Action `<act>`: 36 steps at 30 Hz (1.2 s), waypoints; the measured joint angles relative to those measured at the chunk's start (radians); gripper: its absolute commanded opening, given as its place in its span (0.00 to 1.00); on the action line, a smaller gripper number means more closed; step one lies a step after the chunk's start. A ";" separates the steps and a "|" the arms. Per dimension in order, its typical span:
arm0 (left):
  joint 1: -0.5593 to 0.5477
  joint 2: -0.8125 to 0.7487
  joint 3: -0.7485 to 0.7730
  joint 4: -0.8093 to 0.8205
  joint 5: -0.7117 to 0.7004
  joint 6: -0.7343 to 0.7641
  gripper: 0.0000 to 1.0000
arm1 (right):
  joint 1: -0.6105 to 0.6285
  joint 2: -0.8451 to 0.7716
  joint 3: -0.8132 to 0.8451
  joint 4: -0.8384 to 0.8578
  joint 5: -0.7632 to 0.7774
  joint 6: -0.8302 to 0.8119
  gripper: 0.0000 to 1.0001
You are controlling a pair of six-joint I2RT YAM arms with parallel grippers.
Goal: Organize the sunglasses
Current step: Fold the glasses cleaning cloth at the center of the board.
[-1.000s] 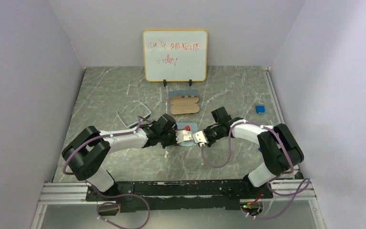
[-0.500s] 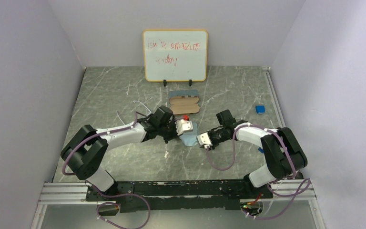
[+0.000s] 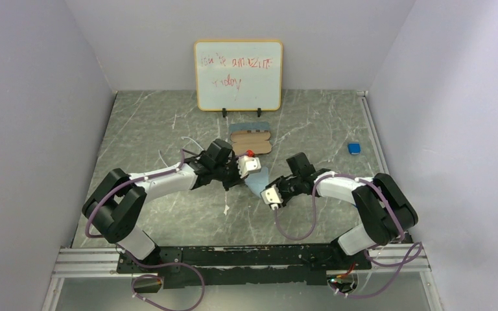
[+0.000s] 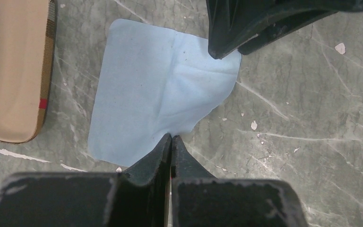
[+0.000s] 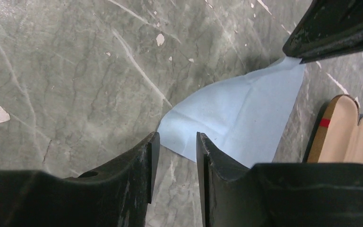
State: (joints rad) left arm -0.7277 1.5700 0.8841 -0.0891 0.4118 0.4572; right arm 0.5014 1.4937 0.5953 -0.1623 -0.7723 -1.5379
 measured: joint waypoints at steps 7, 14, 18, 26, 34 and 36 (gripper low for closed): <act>0.000 0.009 0.000 0.003 -0.006 -0.010 0.05 | 0.025 0.001 0.000 0.006 0.019 -0.035 0.37; 0.015 0.013 0.000 0.024 -0.016 -0.030 0.05 | 0.026 0.002 0.000 -0.005 0.020 -0.065 0.36; 0.026 0.014 0.000 0.025 -0.018 -0.035 0.05 | 0.026 0.004 0.003 -0.013 0.017 -0.079 0.36; 0.034 0.018 0.000 0.025 -0.018 -0.037 0.05 | 0.026 0.010 0.009 -0.024 0.013 -0.083 0.34; 0.035 0.019 0.000 0.032 -0.018 -0.038 0.05 | 0.026 0.011 0.013 -0.032 0.013 -0.082 0.33; 0.035 0.019 0.000 0.034 -0.018 -0.038 0.05 | 0.026 0.011 0.013 -0.032 0.013 -0.081 0.33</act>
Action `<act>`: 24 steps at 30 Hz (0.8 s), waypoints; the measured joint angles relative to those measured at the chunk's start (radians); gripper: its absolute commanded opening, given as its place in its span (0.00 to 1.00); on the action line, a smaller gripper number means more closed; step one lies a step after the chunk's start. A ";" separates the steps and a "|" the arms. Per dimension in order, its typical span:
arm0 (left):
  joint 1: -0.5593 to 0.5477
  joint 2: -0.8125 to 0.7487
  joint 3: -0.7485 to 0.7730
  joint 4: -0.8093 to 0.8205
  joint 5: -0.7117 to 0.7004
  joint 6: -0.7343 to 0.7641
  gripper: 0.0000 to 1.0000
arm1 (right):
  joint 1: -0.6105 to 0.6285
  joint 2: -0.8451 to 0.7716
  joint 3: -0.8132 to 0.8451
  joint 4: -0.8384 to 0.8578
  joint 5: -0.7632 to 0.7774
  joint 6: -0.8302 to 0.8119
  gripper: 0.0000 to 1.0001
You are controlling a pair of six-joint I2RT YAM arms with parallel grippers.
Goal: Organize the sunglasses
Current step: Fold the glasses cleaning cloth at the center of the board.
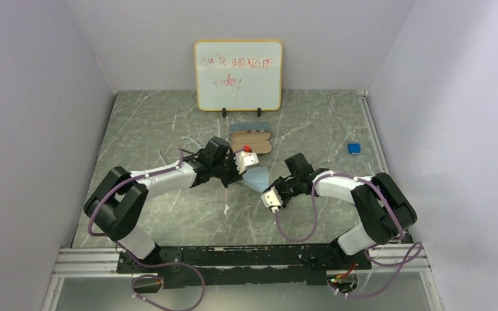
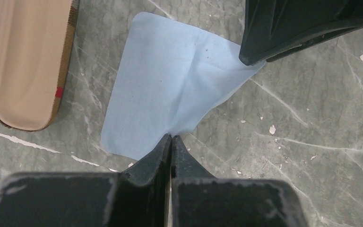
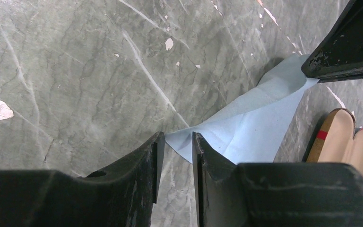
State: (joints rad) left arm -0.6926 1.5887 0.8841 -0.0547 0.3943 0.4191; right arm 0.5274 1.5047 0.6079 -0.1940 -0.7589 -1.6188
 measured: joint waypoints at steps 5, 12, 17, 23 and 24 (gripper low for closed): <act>0.004 0.000 0.000 0.006 0.000 -0.006 0.05 | 0.000 -0.002 0.000 0.004 0.003 0.018 0.34; 0.009 0.000 0.000 0.006 0.000 -0.014 0.05 | 0.000 -0.020 -0.014 0.013 0.019 0.050 0.32; 0.010 0.000 0.000 0.006 0.001 -0.014 0.05 | 0.001 -0.028 -0.026 0.028 0.026 0.076 0.26; 0.010 0.000 -0.001 0.006 0.001 -0.014 0.05 | 0.002 -0.028 -0.030 0.042 0.045 0.109 0.13; 0.010 0.000 -0.001 0.006 0.001 -0.014 0.05 | 0.002 -0.028 -0.030 0.043 0.046 0.112 0.11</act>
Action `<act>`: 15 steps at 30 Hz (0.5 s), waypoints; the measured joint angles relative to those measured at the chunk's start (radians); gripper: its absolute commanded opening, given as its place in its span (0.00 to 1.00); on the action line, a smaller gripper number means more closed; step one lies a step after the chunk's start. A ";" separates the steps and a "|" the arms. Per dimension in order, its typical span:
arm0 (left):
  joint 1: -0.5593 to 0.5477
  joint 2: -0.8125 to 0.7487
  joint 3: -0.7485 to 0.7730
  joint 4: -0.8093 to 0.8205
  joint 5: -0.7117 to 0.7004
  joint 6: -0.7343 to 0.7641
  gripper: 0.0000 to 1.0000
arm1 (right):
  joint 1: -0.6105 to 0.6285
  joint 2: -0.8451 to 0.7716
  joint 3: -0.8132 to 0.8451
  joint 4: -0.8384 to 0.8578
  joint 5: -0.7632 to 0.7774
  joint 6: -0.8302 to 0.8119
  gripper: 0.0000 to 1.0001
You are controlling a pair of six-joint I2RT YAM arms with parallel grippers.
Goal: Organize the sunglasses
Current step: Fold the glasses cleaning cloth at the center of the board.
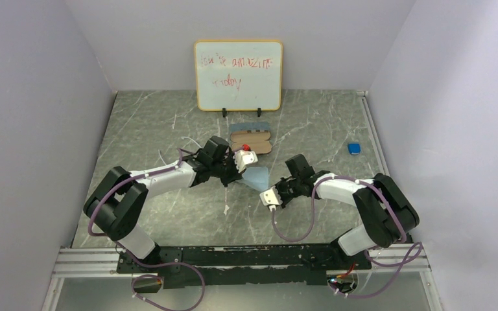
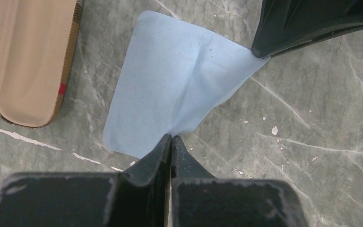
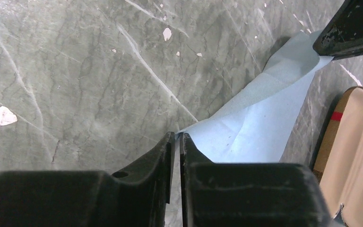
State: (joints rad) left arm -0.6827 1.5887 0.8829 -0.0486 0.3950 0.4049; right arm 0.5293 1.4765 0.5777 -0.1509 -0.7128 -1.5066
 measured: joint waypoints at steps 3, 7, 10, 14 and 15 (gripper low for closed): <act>0.000 0.000 -0.002 0.000 0.000 0.000 0.05 | 0.000 0.000 0.000 0.002 0.013 0.016 0.05; 0.000 0.000 -0.006 0.000 0.001 0.000 0.05 | 0.000 0.000 0.000 0.008 0.023 0.033 0.00; 0.001 0.000 -0.011 0.000 0.000 0.000 0.05 | 0.000 0.000 0.000 0.014 0.025 0.047 0.00; 0.006 0.000 -0.013 0.000 0.001 0.000 0.05 | 0.000 0.001 0.005 0.016 0.028 0.079 0.00; 0.008 0.000 -0.013 0.000 0.002 0.000 0.05 | 0.000 0.002 0.009 0.016 0.028 0.087 0.00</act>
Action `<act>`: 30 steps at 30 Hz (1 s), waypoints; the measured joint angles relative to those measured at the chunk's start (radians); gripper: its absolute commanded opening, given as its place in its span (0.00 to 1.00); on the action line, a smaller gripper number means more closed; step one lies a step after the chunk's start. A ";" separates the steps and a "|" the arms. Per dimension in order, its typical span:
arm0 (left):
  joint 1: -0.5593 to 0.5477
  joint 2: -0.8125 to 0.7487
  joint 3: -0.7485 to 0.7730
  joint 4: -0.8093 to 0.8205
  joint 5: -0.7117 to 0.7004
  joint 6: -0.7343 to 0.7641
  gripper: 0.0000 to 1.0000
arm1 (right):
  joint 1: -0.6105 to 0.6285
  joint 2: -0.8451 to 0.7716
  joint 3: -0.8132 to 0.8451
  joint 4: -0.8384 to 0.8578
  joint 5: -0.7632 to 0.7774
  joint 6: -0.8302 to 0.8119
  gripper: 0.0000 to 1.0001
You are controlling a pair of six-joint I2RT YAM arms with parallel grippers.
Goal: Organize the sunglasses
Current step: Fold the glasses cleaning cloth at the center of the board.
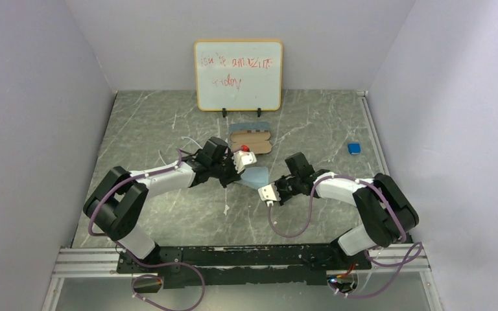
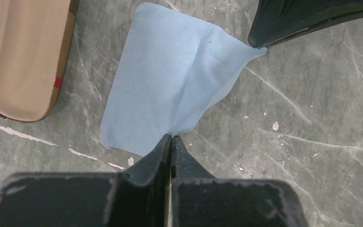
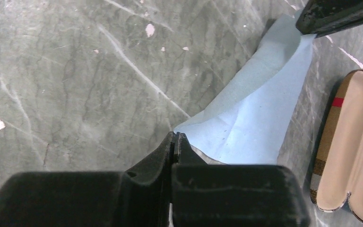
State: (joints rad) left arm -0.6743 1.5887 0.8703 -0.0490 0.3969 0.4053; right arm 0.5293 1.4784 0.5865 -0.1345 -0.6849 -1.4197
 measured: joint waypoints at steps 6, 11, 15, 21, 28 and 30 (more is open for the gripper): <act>0.020 0.000 0.000 0.000 0.010 0.000 0.05 | -0.008 0.008 0.044 0.004 0.005 0.052 0.00; 0.030 0.000 0.000 -0.001 0.019 0.000 0.05 | -0.017 0.008 0.055 0.018 0.024 0.087 0.00; 0.030 0.000 0.000 -0.002 0.032 0.000 0.05 | -0.029 0.019 0.069 0.022 0.034 0.110 0.00; 0.030 0.000 0.000 -0.003 0.036 0.000 0.05 | -0.035 0.036 0.092 0.057 0.059 0.142 0.00; 0.030 0.000 0.000 -0.003 0.035 0.000 0.05 | -0.040 0.048 0.093 0.087 0.085 0.168 0.00; 0.031 -0.002 0.000 -0.002 0.033 0.000 0.05 | -0.040 0.048 0.093 0.099 0.090 0.175 0.00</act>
State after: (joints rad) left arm -0.6430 1.5867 0.8700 -0.0513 0.4297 0.4053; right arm 0.4889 1.5261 0.6796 -0.0357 -0.5953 -1.2442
